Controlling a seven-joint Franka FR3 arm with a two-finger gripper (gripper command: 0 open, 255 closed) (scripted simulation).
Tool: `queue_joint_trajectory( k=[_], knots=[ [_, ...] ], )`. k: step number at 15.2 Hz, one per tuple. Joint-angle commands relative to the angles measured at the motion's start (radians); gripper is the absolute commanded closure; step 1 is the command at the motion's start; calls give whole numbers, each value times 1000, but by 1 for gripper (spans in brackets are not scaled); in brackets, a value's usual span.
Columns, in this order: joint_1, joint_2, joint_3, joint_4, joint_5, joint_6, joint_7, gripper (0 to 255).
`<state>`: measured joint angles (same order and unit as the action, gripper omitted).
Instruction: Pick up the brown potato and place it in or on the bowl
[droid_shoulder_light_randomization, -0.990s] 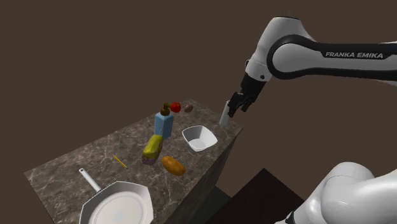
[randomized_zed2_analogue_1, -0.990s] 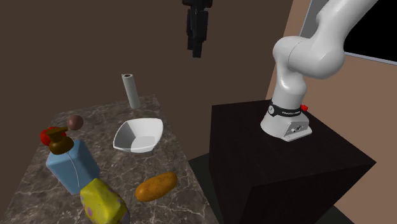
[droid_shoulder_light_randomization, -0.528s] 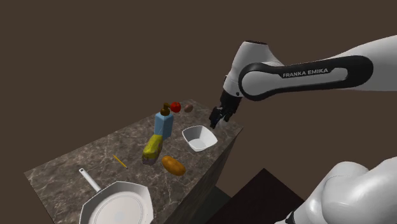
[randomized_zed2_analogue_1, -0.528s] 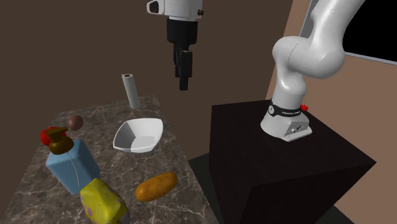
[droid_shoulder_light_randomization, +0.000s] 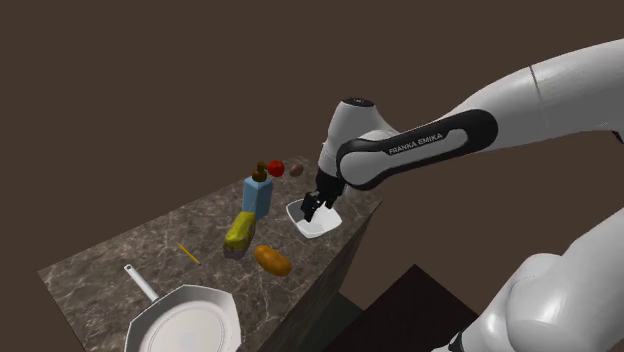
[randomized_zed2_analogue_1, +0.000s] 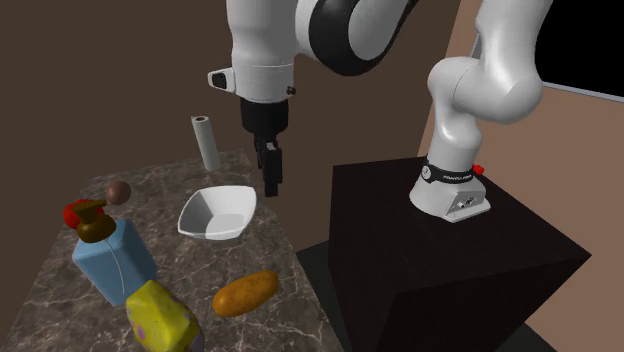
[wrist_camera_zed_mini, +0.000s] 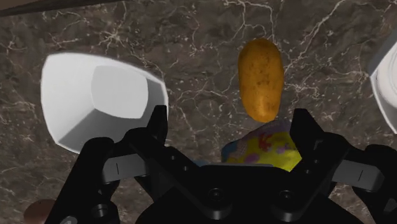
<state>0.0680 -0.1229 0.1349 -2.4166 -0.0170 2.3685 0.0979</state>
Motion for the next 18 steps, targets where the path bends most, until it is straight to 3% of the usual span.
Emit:
queue_joint_trajectory(
  k=[1, 9, 18],
  knots=[
    [5, 93, 13, 38, -24, 51, 22, 0],
    [48, 403, 19, 188, -141, 187, 106, 0],
    [124, 704, -17, 398, -230, 256, 162, 0]
  ],
)
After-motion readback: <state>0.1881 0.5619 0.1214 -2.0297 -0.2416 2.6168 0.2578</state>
